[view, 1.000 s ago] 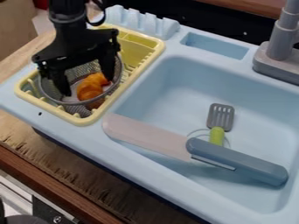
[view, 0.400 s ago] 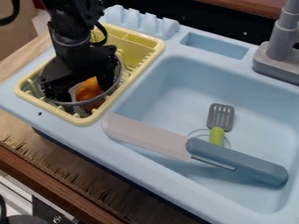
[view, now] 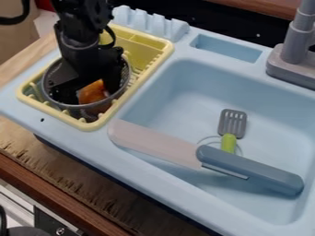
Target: Shrimp moved from the basket to the right side of the sink
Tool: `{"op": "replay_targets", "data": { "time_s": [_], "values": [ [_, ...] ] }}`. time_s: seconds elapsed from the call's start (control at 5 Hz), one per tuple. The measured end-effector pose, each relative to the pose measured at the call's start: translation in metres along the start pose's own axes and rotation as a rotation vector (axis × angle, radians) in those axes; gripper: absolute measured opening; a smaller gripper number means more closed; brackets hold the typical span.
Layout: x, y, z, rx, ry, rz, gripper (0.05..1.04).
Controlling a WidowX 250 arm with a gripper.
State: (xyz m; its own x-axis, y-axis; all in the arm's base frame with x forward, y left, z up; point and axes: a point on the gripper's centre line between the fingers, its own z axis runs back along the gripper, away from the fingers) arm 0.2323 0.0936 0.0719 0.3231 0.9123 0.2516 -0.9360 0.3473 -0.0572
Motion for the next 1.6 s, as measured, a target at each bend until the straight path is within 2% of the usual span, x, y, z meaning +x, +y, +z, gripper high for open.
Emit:
{"op": "replay_targets", "data": {
  "time_s": [0.2, 0.4, 0.6, 1.0, 1.2, 1.4, 1.6],
  "values": [
    [0.000, -0.003, 0.000, -0.008, 0.013, 0.009, 0.708],
    [0.000, -0.002, 0.002, -0.015, 0.045, -0.030, 0.613],
    [0.003, 0.001, 0.011, -0.039, 0.074, -0.038, 0.613],
    [0.017, -0.004, 0.042, -0.078, 0.142, -0.024, 0.613],
    [0.019, -0.007, 0.056, -0.084, 0.184, -0.026, 0.613],
    [0.016, -0.011, 0.071, -0.097, 0.205, -0.031, 0.613],
    [0.009, -0.017, 0.076, -0.100, 0.217, -0.067, 0.613]
  ]
}}
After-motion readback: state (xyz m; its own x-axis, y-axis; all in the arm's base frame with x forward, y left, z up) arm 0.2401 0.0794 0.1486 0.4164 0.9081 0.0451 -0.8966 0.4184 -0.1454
